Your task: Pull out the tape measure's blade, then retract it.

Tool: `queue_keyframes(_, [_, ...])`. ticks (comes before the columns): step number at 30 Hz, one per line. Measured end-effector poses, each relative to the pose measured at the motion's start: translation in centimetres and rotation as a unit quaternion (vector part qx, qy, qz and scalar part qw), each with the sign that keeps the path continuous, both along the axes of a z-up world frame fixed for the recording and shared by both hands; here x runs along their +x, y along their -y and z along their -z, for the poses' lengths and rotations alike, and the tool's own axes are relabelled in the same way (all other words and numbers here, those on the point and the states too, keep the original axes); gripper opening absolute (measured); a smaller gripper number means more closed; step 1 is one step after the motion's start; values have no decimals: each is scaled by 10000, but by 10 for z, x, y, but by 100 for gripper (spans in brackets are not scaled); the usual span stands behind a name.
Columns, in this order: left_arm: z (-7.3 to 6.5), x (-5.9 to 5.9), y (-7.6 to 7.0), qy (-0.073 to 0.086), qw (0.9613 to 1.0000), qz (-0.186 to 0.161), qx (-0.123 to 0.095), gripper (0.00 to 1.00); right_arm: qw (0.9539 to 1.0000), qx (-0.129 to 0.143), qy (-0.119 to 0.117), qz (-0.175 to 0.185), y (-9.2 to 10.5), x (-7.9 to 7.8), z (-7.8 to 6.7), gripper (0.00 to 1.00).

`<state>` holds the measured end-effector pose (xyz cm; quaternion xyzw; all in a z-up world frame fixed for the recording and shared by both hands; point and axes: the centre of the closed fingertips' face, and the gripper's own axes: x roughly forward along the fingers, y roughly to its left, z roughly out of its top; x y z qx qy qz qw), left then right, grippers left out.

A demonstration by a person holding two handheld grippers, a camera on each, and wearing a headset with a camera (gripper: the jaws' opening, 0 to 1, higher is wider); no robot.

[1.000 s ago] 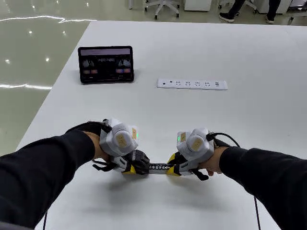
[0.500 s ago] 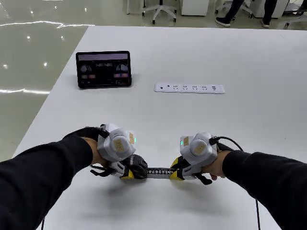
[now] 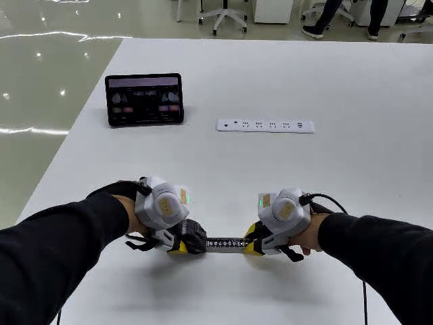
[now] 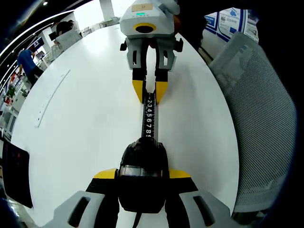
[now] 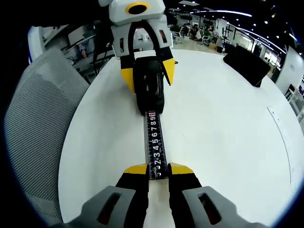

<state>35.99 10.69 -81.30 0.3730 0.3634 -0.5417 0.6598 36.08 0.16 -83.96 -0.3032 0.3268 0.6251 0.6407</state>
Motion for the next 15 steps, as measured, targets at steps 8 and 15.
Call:
queue_keyframes(8, [0, 0, 0, -1, 10000, -9, 6, 33, 10000, -27, 16, 17, 6, 1, 0, 10])
queue_keyframes(15, [0, 0, 1, -1, 10000, -16, -14, 33, 10000, -44, 23, 37, 11, 2, 0, 10])
